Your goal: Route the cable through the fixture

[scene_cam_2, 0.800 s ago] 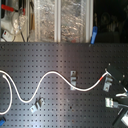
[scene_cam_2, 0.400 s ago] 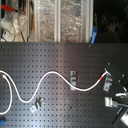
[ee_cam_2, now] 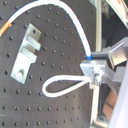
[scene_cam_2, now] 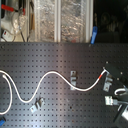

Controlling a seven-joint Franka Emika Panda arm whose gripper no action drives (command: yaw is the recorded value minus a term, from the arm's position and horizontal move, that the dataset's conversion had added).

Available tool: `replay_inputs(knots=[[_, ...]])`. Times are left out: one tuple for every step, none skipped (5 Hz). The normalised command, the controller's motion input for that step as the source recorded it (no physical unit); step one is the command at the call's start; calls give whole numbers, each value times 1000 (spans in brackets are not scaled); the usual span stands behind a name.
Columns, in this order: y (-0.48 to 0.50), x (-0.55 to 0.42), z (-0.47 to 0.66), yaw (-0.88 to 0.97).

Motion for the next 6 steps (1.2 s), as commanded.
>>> replay_inputs(knots=[[-278,-313,454,-386],[-15,-452,275,-283],[126,-522,171,54],[151,-389,69,346],[83,-267,80,288],[1,1,34,-6]])
